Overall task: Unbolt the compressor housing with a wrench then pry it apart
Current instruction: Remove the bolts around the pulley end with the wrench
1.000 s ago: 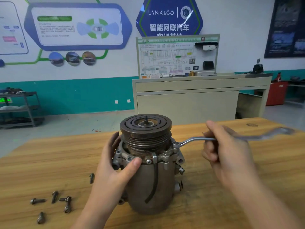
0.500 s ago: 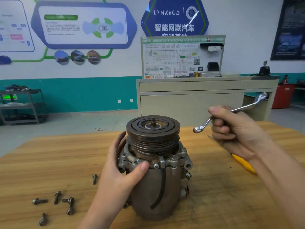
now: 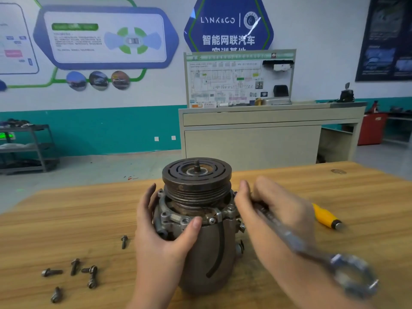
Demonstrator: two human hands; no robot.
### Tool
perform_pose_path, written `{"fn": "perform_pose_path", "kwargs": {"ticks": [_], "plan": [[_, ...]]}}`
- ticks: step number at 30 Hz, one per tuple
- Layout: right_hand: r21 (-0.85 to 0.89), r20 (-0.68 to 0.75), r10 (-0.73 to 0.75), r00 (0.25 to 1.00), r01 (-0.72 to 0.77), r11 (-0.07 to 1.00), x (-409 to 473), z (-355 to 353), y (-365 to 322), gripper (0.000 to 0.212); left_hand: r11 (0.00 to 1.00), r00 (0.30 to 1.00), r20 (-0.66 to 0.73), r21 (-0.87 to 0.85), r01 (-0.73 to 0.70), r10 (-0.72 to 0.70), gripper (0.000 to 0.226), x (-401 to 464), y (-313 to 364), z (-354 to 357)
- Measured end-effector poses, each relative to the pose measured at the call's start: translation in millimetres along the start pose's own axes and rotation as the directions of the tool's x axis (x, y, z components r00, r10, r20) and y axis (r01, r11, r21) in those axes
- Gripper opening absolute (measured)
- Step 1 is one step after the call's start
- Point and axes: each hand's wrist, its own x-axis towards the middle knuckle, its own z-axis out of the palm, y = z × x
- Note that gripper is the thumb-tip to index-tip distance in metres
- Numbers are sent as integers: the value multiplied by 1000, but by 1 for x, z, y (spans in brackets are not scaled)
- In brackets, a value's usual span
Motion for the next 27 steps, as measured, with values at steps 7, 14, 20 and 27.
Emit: {"fn": "perform_pose_path", "kwargs": {"ticks": [7,14,20,27], "plan": [[501,177,450,875,-473,725,-1,-19,25,43,1000,1000,-22,-9,-2,2,79,-2,-3,2],[415,904,209,373,-882,-224,45,2,104,41,1000,997,-77,-27,-12,10,80,-3,-6,7],[635,737,395,549,-762,-125,67,4,99,32,998,996,-84,61,16,-11,86,-4,-8,6],[547,193,575,795,-574,610,31,-17,59,51,947,987,-157,321,22,31,86,-13,1,26]]}}
